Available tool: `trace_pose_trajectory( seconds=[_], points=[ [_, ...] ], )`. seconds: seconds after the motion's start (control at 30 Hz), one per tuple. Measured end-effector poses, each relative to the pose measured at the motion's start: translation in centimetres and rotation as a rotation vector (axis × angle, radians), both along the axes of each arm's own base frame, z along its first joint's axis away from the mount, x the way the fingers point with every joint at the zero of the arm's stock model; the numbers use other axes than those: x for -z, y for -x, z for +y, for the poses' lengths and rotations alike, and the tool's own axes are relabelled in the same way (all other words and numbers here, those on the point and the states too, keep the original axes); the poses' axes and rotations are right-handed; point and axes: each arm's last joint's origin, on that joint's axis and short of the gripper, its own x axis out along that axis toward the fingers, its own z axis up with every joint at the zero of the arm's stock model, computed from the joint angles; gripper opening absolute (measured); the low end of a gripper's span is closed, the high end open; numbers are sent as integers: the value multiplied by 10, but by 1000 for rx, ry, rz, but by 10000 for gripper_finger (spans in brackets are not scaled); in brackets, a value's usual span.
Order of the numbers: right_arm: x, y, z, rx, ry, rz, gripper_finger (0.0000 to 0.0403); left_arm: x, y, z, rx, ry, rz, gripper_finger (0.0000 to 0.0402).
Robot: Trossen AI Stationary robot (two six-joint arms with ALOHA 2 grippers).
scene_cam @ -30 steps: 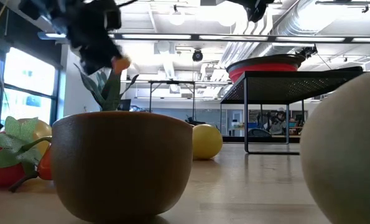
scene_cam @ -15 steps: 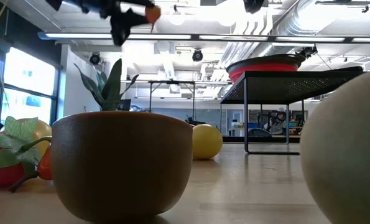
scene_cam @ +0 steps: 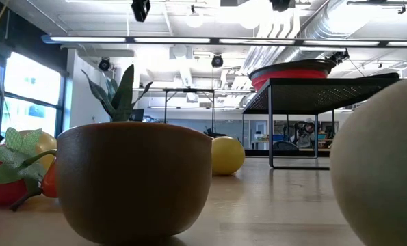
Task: Pick & Place Fruit
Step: Put the pear into the strainer bowl on the shelf
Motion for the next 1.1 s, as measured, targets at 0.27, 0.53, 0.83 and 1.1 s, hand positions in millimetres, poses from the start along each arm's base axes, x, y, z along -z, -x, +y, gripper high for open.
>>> trace_pose_trajectory(
  seconds=[0.27, 0.53, 0.83, 1.1],
  points=[
    [9, -9, -9, 38, 4, 26, 36, 1, -2, 0, -6, 3, 5, 145],
    [8, -23, -8, 21, 63, -96, 98, 1, -2, 0, -9, 32, 6, 145],
    [33, -50, -13, -1, 81, -163, 176, -1, -4, 0, -9, 60, -22, 145],
    [41, -56, -12, -15, 82, -173, 216, 13, -25, 2, -12, 87, 15, 145]
  ],
)
